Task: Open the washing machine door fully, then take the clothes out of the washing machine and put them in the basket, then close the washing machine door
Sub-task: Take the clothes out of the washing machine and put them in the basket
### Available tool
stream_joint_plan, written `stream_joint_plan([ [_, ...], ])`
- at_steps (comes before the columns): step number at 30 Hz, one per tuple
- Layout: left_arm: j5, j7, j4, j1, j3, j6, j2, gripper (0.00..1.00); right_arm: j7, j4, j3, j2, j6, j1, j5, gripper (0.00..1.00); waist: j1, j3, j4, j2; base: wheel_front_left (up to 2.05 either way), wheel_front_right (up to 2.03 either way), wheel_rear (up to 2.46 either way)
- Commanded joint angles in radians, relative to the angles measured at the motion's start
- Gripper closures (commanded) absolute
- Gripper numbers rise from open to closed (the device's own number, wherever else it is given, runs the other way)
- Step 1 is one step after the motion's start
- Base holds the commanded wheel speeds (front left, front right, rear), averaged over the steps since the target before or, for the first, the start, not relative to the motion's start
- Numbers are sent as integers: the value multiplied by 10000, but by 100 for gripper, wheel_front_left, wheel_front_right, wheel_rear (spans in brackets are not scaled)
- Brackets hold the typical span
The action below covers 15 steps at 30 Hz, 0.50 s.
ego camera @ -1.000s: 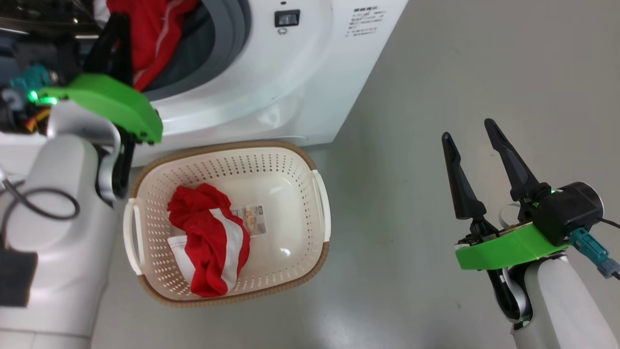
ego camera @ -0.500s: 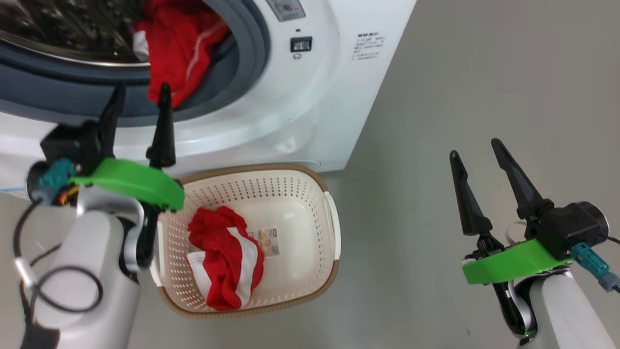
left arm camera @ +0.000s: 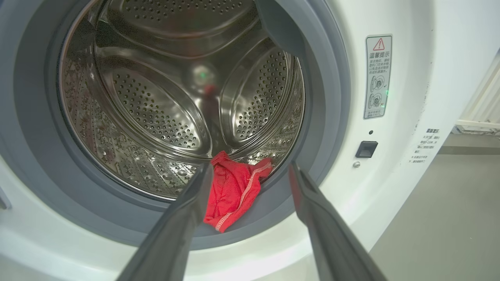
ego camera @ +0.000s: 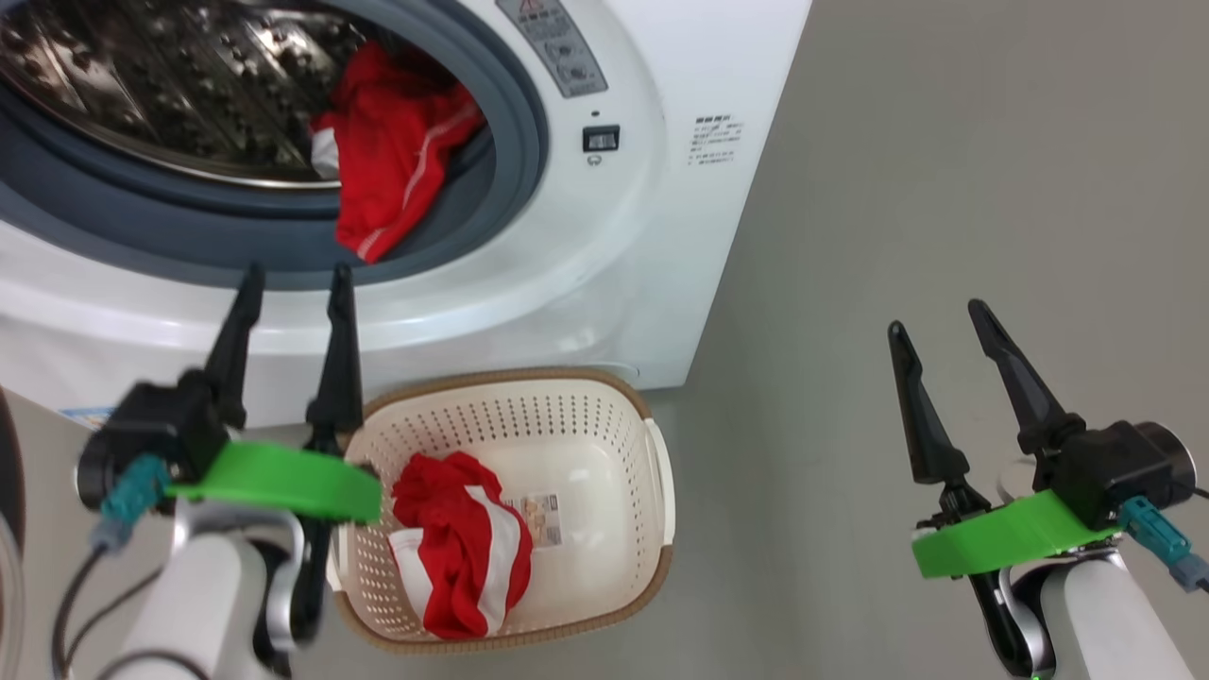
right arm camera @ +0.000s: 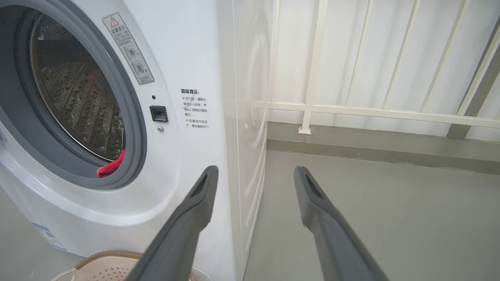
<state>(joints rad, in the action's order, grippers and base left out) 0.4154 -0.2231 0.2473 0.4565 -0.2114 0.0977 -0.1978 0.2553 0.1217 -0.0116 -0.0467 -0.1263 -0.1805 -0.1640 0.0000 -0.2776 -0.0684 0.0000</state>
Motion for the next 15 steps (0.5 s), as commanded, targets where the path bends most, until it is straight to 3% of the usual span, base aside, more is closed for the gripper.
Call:
stream_joint_plan([
  [1, -98, -82, -346, -122, 316, 64, -335, 0, 65, -264, -169, -35, -44, 129, 142, 0, 0, 209, 6, 0, 0, 0, 0],
  [15, -117, -164, -1623, -2325, 354, 772, -296, 0, 65, -546, 11, -35, -44, 872, 561, 0, 0, 1232, 108, 0, 0, 0, 0],
])
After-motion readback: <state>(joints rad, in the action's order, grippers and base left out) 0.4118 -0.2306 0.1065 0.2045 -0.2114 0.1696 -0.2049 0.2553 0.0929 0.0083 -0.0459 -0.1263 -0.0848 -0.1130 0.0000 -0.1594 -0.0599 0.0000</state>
